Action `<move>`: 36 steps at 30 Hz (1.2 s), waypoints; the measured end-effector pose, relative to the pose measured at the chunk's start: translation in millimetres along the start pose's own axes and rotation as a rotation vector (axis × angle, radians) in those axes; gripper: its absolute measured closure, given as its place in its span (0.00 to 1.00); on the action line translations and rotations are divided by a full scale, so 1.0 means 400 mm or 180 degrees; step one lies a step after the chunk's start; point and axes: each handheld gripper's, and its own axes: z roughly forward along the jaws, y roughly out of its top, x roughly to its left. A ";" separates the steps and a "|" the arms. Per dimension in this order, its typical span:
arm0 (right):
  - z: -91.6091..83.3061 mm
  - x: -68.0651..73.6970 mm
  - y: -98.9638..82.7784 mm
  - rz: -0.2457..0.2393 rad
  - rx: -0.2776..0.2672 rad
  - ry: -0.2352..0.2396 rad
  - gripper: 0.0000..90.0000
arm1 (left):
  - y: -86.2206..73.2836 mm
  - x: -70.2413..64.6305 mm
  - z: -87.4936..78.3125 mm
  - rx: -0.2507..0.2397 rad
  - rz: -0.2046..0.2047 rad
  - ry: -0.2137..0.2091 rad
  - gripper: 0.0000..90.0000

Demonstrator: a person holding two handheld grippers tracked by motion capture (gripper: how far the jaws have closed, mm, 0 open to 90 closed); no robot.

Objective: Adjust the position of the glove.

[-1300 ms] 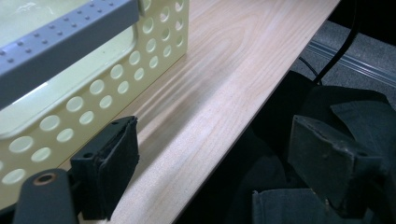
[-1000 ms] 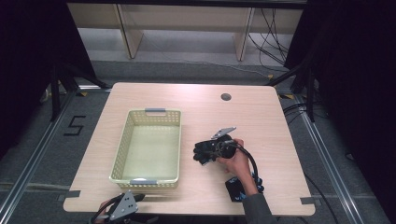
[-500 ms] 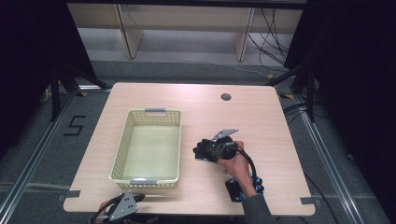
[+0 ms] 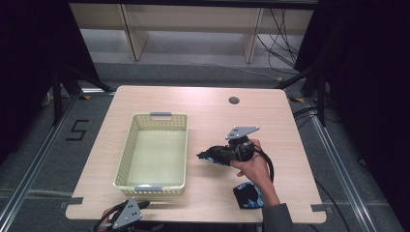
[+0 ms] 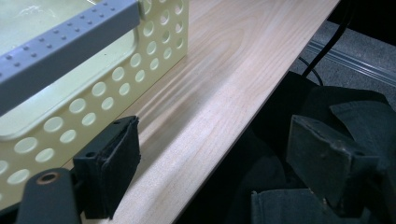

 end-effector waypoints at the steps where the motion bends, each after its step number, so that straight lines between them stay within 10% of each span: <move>1: -0.007 0.007 0.000 -0.0029 0.0008 0.0058 0.97 | 0.000 0.001 -0.001 0.0017 0.0005 -0.0006 0.19; 14: -0.067 0.088 -0.057 -0.0119 -0.0001 0.0488 0.97 | 0.001 0.004 -0.001 0.0020 0.0058 -0.0006 0.19; 18: -0.064 0.103 -0.082 -0.0172 0.0029 0.0591 0.97 | -0.002 -0.004 0.009 -0.0144 -0.0077 0.0020 0.19; 36: -0.009 0.143 -0.126 -0.0425 0.0330 0.0908 0.97 | 0.000 0.001 -0.001 0.0017 0.0006 0.0010 0.19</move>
